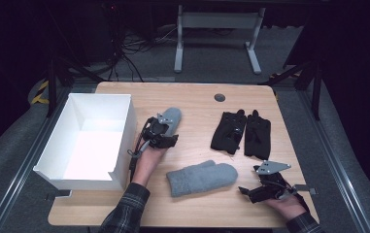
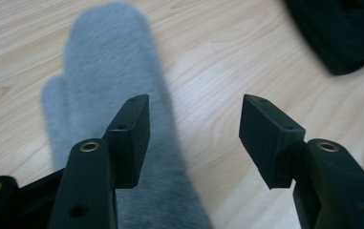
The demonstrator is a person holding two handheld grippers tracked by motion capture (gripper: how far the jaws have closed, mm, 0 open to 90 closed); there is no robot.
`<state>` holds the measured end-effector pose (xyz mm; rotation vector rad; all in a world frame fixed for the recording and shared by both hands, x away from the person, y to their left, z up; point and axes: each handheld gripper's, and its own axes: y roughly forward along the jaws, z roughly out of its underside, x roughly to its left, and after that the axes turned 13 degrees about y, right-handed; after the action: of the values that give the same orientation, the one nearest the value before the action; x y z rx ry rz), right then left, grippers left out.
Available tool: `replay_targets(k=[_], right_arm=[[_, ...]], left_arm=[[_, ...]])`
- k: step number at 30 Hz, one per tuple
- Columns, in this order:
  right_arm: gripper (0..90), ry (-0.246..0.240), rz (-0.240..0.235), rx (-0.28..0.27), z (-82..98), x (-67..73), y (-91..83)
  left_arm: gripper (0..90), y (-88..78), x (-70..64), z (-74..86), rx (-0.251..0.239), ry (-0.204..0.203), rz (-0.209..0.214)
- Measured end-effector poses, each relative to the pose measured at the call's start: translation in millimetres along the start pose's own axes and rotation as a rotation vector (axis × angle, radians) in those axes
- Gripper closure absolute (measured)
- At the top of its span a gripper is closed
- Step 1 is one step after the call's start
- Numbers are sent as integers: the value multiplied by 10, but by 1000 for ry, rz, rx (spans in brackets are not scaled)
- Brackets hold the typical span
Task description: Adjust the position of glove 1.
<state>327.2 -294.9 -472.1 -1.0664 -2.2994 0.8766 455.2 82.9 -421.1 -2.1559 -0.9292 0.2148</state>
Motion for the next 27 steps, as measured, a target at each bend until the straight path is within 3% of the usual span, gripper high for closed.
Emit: replay_targets(k=[4,13,22,27], right_arm=[[3,1,0,-1,-14,-5,13],[3,-1,-1,0,-16,-6,13],[3,-1,-2,-1,-15,-6,14],[3,-1,-2,-1,-15,-6,14]], left_arm=[[439,75,98,-3,46,0,-47],[467,201,131,40,87,-12,-28],[781,250,164,87,111,-31,-17],[822,215,171,78,101,-22,-6]])
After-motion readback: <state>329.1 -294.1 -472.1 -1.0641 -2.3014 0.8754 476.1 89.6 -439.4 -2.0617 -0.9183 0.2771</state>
